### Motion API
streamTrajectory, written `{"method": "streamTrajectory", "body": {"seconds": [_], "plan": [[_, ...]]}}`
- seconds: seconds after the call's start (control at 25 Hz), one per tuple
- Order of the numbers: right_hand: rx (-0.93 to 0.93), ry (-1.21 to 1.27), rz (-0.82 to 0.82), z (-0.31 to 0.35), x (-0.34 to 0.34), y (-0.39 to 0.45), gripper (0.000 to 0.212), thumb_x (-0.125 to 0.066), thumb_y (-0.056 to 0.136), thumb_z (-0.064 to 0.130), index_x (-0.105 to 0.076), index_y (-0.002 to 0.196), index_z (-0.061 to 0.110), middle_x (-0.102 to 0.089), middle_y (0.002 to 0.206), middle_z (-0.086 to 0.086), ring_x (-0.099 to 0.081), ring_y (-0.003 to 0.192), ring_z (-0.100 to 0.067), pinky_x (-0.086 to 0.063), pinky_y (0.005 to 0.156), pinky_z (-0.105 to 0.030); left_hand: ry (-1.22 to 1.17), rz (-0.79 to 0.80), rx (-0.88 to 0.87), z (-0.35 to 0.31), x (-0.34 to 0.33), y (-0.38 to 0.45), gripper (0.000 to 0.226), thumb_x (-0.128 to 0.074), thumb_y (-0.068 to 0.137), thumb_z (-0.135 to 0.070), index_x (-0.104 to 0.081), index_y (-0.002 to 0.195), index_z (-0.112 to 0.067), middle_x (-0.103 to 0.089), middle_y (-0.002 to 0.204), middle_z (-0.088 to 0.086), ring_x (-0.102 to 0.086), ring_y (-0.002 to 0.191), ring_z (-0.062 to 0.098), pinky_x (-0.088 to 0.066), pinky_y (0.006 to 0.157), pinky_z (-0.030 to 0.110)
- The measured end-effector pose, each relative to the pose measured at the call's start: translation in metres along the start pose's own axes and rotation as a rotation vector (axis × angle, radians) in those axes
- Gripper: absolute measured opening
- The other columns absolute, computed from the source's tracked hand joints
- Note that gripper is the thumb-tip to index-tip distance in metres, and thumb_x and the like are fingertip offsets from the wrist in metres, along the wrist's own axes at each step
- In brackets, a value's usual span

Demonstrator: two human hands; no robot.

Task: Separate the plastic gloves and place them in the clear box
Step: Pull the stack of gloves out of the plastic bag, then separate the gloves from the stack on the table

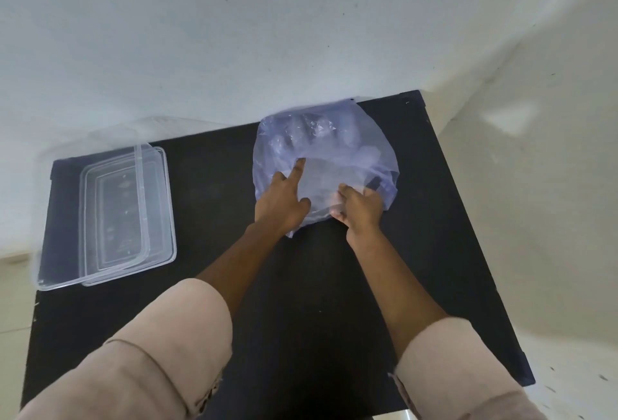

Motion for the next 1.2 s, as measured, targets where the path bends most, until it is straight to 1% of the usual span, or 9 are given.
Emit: {"method": "streamTrajectory", "body": {"seconds": [0.2,0.28,0.36,0.52,0.72,0.84,0.92,1.04,1.2], "plan": [[0.001,-0.113,0.064,-0.039,0.07,-0.059,0.006,-0.066,0.087,0.012,-0.066,0.082,0.008,-0.066,0.074,-0.01,-0.063,0.06,-0.018,-0.052,0.05,-0.029,-0.001,0.032,0.004,0.018,-0.008,-0.007,0.079,-0.054,0.09,-0.03,-0.008,0.153,-0.04,-0.042,0.137,0.013,-0.056,0.11,0.034,-0.05,0.073,0.04],[-0.05,-0.198,0.086,-0.069,0.095,-0.085,0.008,-0.065,0.088,0.013,-0.067,0.085,0.005,-0.067,0.073,-0.011,-0.064,0.059,-0.017,-0.052,0.05,-0.026,0.043,0.031,-0.029,0.02,-0.014,-0.019,0.079,-0.057,0.089,-0.032,-0.011,0.153,-0.039,-0.041,0.136,0.014,-0.052,0.116,0.034,-0.049,0.088,0.046],[-0.113,-0.239,0.094,-0.099,0.112,-0.107,0.01,-0.064,0.089,0.012,-0.067,0.089,0.002,-0.067,0.074,-0.012,-0.065,0.063,-0.018,-0.054,0.055,-0.028,0.111,-0.064,-0.087,0.023,-0.016,-0.038,0.077,-0.06,0.087,-0.033,-0.019,0.153,-0.036,-0.036,0.143,0.015,-0.04,0.13,0.035,-0.035,0.104,0.053],[-0.203,-0.275,0.173,-0.154,0.105,-0.156,0.019,-0.061,0.091,0.013,-0.064,0.098,-0.005,-0.067,0.078,-0.014,-0.066,0.07,-0.022,-0.057,0.061,-0.029,-0.045,-0.209,-0.165,0.062,-0.016,-0.107,0.066,-0.065,0.086,-0.028,-0.037,0.145,-0.034,-0.029,0.153,0.012,-0.031,0.139,0.032,-0.026,0.113,0.054],[-0.214,-0.274,0.184,-0.202,0.076,-0.197,0.013,-0.062,0.091,0.012,-0.065,0.093,-0.001,-0.066,0.071,-0.01,-0.064,0.063,-0.019,-0.054,0.055,-0.026,-0.386,-0.19,0.049,0.162,-0.035,-0.198,0.053,-0.066,0.086,-0.02,-0.048,0.135,-0.028,-0.042,0.137,0.007,-0.054,0.115,0.022,-0.05,0.097,0.042],[-0.204,-0.224,0.159,-0.223,0.058,-0.213,0.008,-0.061,0.091,0.009,-0.063,0.087,0.003,-0.064,0.072,-0.01,-0.061,0.063,-0.019,-0.054,0.051,-0.024,-0.62,-0.171,0.277,0.216,-0.052,-0.244,0.031,-0.061,0.091,-0.022,-0.054,0.121,-0.022,-0.06,0.116,0.006,-0.062,0.095,0.02,-0.054,0.088,0.042],[-0.241,-0.21,0.135,-0.237,0.052,-0.221,0.009,-0.063,0.09,0.012,-0.063,0.095,0.004,-0.066,0.081,-0.011,-0.064,0.07,-0.02,-0.056,0.056,-0.028,-0.777,-0.078,0.486,0.244,-0.073,-0.271,0.015,-0.058,0.092,-0.029,-0.06,0.106,-0.023,-0.069,0.102,0.004,-0.066,0.088,0.021,-0.055,0.083,0.042],[-0.23,-0.354,0.128,-0.245,0.055,-0.231,0.022,-0.064,0.089,0.023,-0.06,0.106,0.009,-0.067,0.093,-0.009,-0.063,0.077,-0.02,-0.052,0.061,-0.031,-0.908,0.134,0.684,0.257,-0.102,-0.306,0.023,-0.056,0.093,-0.035,-0.068,0.099,-0.016,-0.073,0.098,0.01,-0.065,0.076,0.022,-0.052,0.069,0.034],[-0.001,-0.715,0.057,-0.234,0.074,-0.238,0.034,-0.067,0.085,0.034,-0.05,0.109,0.015,-0.06,0.107,-0.006,-0.06,0.088,-0.017,-0.05,0.067,-0.026,-1.017,0.278,0.718,0.257,-0.119,-0.323,0.029,-0.059,0.09,-0.036,-0.073,0.095,-0.011,-0.075,0.089,0.007,-0.064,0.067,0.021,-0.05,0.061,0.03]]}}
Point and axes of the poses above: each hand's wrist, its own y-axis towards the middle knuckle, its own x-axis out of the back of the hand, z = x × y, the point moved 8 cm from there along y, towards the middle knuckle
